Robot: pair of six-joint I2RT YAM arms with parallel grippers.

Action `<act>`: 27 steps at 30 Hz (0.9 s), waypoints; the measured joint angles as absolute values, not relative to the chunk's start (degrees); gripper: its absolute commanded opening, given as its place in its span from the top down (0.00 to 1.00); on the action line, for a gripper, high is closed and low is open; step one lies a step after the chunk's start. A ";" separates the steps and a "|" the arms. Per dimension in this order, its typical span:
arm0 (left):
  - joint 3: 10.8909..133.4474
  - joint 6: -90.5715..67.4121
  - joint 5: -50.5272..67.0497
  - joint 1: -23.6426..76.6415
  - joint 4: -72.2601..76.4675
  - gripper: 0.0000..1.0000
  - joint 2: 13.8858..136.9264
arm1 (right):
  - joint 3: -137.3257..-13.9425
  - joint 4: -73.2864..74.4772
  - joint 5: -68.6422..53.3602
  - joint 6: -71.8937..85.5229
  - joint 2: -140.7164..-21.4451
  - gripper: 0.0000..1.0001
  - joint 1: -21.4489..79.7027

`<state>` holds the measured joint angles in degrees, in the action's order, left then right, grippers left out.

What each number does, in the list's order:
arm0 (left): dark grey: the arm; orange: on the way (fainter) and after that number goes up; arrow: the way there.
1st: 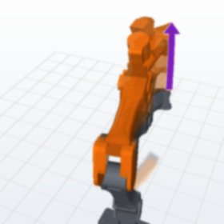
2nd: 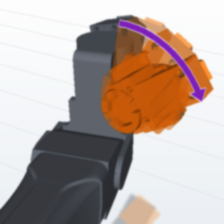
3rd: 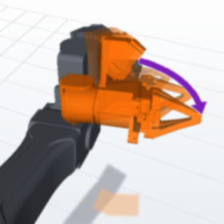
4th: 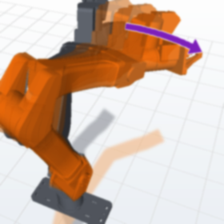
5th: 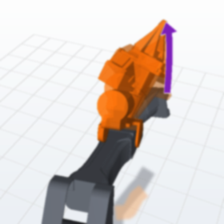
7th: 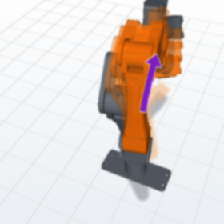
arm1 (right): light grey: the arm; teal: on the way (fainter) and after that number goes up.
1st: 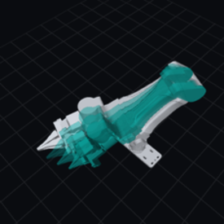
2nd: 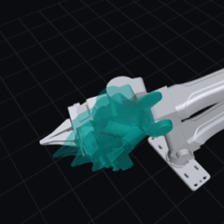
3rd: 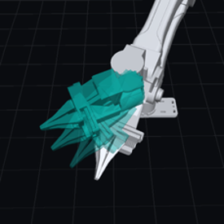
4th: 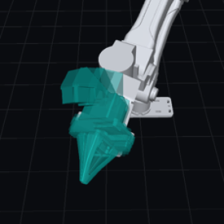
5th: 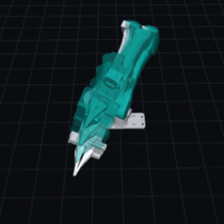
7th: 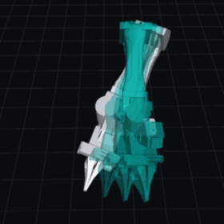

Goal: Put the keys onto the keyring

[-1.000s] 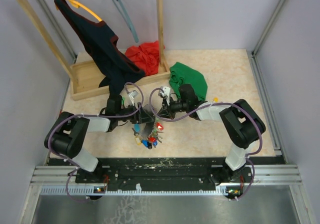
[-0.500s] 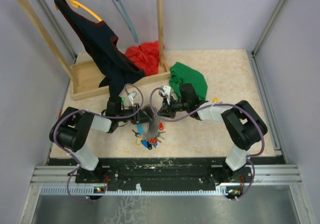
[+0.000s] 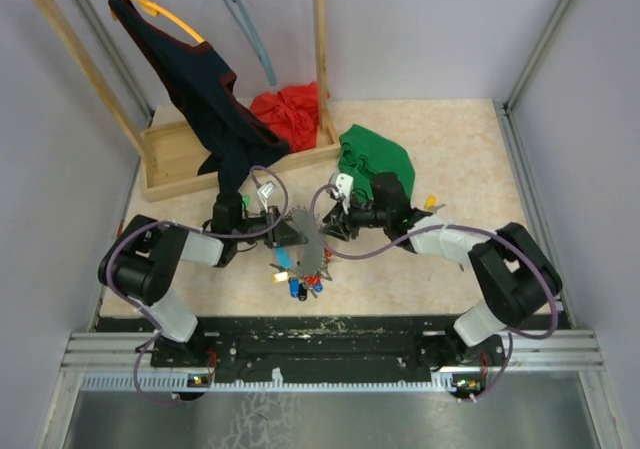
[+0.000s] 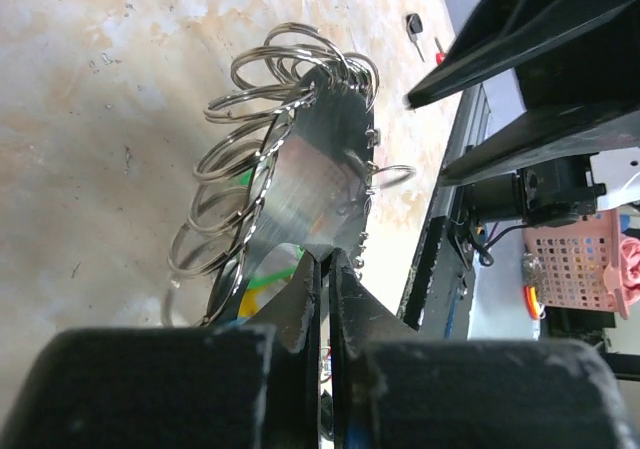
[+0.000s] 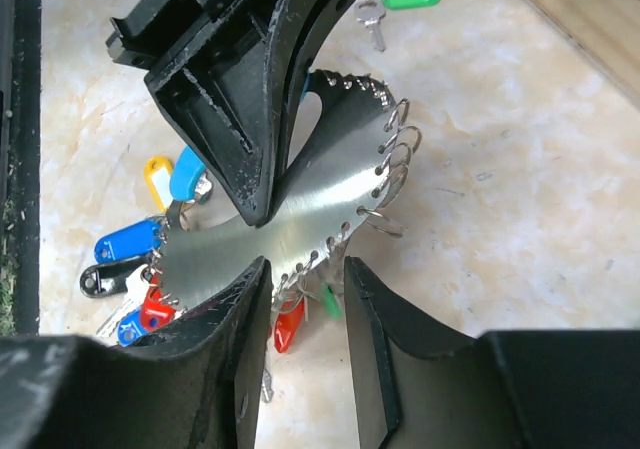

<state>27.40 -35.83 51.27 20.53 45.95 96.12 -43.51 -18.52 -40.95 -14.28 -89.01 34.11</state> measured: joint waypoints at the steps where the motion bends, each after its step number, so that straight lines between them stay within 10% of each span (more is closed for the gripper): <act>1: 27.40 -35.51 51.24 20.53 45.60 0.99 95.96 | -42.54 -19.00 -40.45 -14.39 -87.42 0.64 34.15; 12: 30.41 -25.39 47.72 20.53 29.23 0.99 87.53 | -26.55 -31.55 -36.05 -13.26 -75.18 0.66 34.79; 27: 39.13 -15.40 38.15 24.29 6.92 1.00 78.72 | -18.37 -57.56 -32.56 -8.54 -87.26 0.68 40.29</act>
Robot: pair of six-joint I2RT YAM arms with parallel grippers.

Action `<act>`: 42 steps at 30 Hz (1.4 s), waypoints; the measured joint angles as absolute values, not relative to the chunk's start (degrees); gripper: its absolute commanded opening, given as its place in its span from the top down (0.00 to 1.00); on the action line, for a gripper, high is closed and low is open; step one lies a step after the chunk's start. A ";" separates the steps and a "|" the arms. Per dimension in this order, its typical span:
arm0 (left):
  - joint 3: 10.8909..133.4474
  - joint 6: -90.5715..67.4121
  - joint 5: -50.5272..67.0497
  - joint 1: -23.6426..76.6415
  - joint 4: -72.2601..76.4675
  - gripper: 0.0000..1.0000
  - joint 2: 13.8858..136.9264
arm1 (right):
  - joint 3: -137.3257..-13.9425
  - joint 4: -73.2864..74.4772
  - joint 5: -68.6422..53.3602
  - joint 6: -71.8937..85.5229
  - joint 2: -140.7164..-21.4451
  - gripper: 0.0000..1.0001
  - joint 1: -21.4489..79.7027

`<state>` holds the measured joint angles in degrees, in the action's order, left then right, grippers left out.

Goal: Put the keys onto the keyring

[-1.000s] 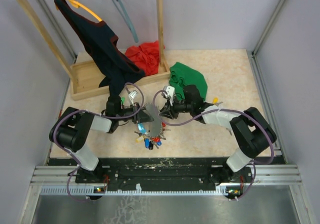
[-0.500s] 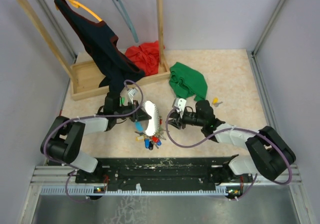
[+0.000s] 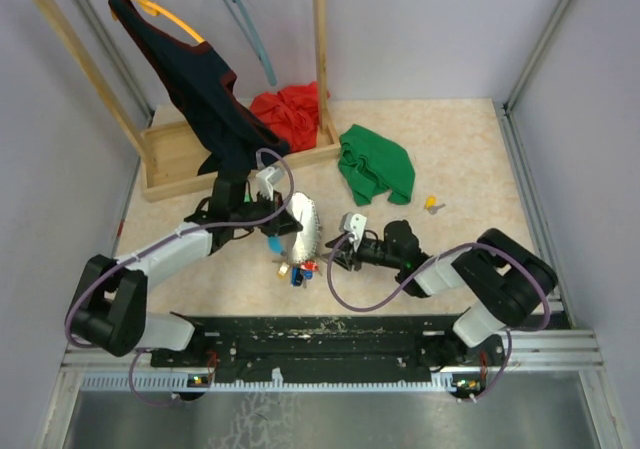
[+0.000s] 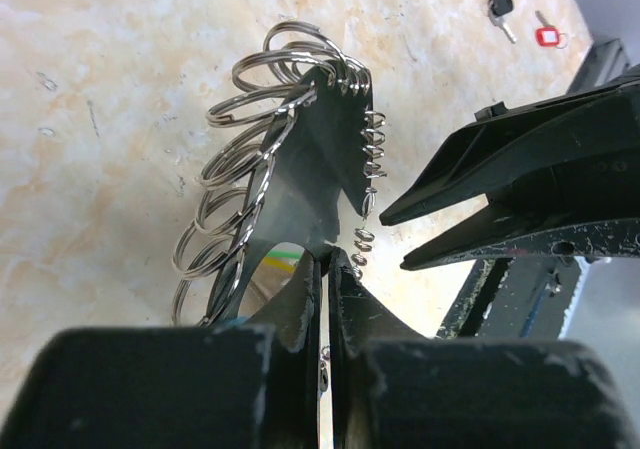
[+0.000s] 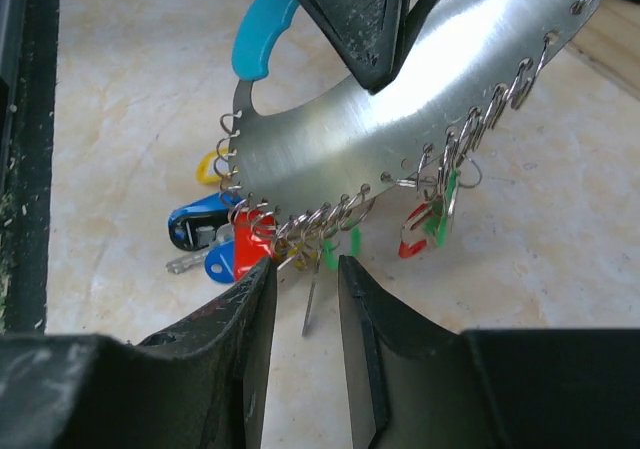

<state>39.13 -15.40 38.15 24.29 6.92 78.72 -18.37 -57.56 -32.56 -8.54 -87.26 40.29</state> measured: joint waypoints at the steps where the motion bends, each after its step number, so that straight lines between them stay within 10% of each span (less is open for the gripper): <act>1: 40.18 -14.55 36.93 24.91 5.19 1.00 78.24 | -18.35 -59.07 -32.08 -8.29 -87.99 0.68 40.53; 42: 65.82 0.05 4.49 43.16 -32.23 1.00 81.97 | -17.17 -79.75 -16.51 -8.95 -99.46 0.68 47.88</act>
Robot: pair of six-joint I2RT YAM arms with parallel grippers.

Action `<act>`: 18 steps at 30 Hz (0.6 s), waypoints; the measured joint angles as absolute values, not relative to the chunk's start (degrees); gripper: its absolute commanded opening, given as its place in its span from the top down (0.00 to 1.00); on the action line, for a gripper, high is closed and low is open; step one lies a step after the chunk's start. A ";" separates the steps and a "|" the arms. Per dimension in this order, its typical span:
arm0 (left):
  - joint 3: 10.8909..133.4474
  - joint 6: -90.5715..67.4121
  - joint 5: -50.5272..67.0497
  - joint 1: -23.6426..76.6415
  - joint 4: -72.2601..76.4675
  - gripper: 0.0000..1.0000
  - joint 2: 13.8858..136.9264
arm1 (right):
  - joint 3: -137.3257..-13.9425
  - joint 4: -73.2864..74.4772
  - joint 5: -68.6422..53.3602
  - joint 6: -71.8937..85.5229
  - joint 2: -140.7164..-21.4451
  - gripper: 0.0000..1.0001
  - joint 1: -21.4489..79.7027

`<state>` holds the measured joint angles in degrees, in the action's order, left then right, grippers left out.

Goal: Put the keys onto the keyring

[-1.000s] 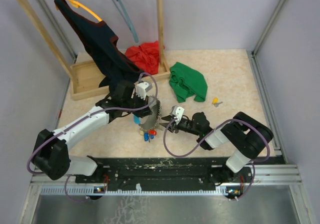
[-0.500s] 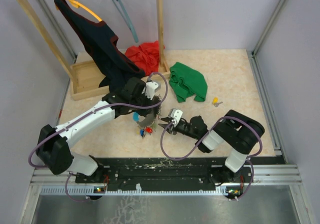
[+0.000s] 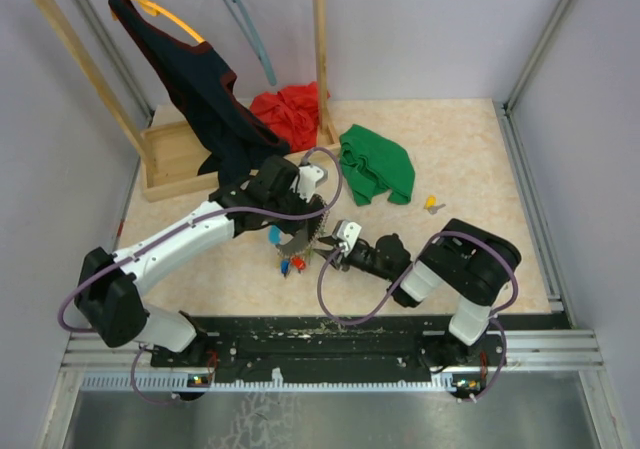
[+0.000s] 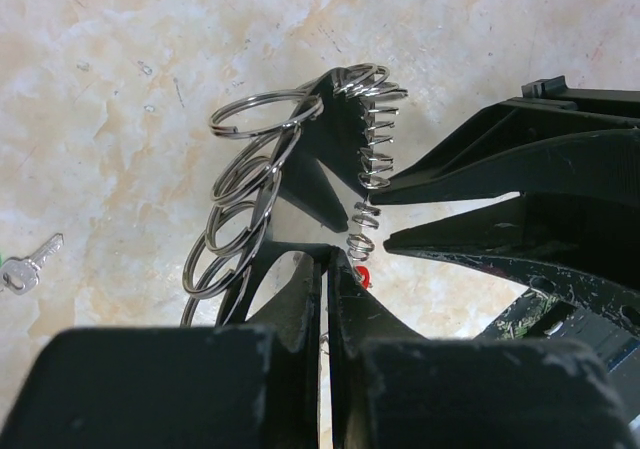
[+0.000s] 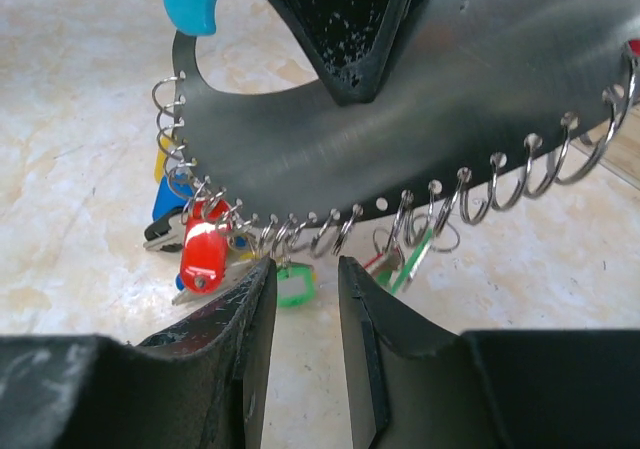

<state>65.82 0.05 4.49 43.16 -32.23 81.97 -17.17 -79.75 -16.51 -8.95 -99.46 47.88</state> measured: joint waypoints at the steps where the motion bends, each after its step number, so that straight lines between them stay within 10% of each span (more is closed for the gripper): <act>1: 65.89 0.05 4.47 43.29 -32.23 1.00 82.08 | -17.37 -79.75 -16.53 -8.95 -99.50 0.68 47.97; 18: 65.98 0.03 4.27 44.03 -32.29 1.00 82.89 | -17.67 -80.20 -14.31 -8.97 -99.81 0.72 48.34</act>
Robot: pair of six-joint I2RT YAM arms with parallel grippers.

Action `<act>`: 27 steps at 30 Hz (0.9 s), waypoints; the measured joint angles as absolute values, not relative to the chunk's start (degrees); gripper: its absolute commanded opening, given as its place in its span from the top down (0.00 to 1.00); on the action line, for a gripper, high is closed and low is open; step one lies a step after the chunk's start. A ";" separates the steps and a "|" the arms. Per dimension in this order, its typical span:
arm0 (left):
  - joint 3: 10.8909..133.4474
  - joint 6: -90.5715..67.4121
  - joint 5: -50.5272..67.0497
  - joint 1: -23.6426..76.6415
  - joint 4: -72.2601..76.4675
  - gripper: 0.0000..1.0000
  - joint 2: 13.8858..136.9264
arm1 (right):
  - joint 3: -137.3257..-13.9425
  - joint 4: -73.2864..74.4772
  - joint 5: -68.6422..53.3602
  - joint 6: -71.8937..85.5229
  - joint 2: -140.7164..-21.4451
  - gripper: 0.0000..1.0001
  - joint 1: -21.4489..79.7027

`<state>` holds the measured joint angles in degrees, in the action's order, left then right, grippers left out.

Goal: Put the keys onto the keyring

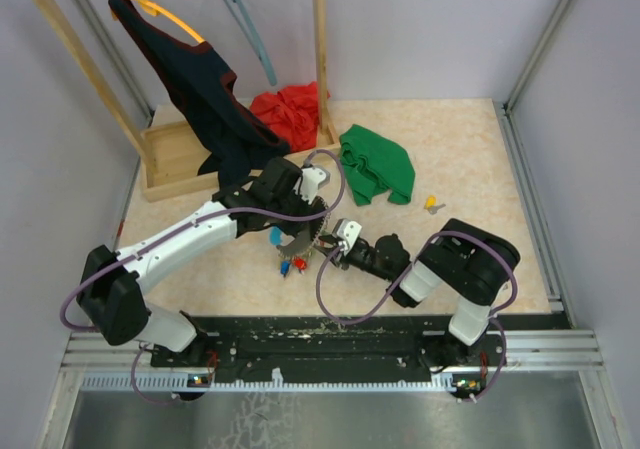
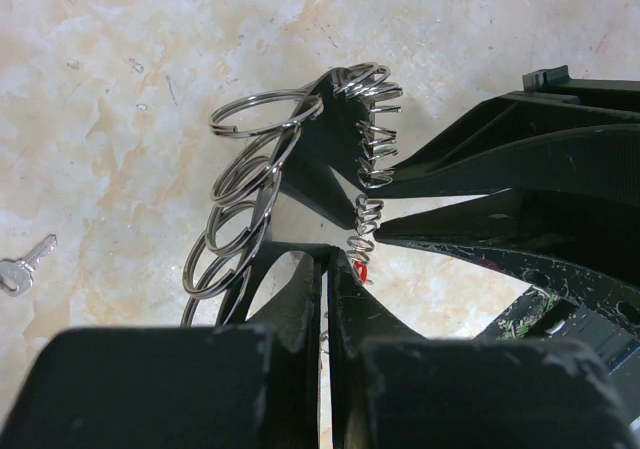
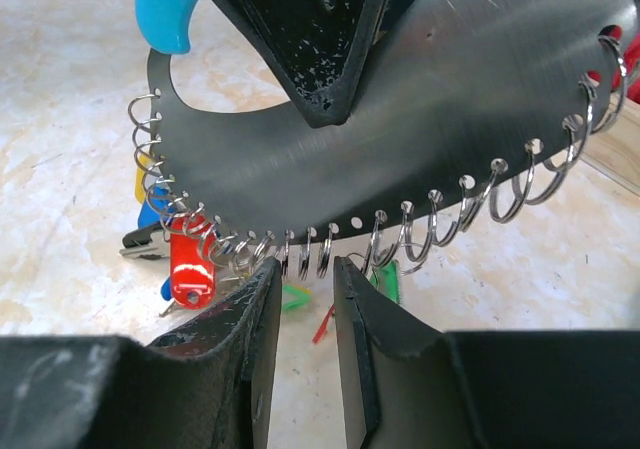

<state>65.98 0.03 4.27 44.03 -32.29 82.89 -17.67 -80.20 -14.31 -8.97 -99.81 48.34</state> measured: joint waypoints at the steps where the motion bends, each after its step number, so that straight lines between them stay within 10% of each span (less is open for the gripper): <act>1: 65.98 0.03 4.16 44.03 -32.29 1.00 82.89 | -17.63 -80.18 -14.06 -8.97 -99.81 0.72 48.34; 27: 65.98 0.01 3.31 44.03 -32.25 1.00 82.89 | -17.06 -80.93 -14.09 -8.95 -100.90 0.77 49.15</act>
